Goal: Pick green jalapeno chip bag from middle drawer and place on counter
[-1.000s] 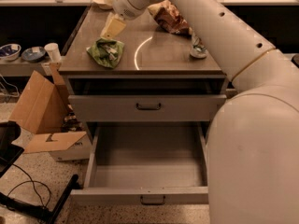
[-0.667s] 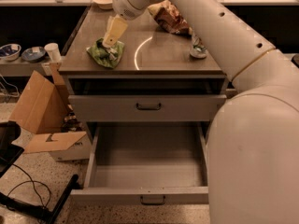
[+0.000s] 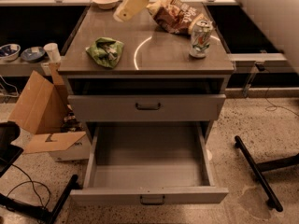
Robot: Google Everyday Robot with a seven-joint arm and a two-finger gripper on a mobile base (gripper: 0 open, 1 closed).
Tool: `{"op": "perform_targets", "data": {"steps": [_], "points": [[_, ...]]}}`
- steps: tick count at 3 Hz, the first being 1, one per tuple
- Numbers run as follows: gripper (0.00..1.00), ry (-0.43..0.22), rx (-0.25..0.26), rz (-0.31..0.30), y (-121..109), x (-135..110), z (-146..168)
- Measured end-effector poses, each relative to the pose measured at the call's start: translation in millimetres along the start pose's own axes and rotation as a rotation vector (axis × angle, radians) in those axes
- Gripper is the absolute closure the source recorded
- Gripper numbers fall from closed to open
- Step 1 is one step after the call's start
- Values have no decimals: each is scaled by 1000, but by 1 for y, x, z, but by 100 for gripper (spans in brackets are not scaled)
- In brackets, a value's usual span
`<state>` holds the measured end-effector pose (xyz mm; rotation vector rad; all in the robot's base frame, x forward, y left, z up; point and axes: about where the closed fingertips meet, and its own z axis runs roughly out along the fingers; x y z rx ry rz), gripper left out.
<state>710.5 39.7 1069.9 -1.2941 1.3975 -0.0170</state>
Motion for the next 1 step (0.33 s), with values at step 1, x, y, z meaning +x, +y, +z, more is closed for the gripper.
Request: {"op": "perform_targets", "data": {"steps": [1], "points": [[0,89,231,-79,-33,-15,-75]]}}
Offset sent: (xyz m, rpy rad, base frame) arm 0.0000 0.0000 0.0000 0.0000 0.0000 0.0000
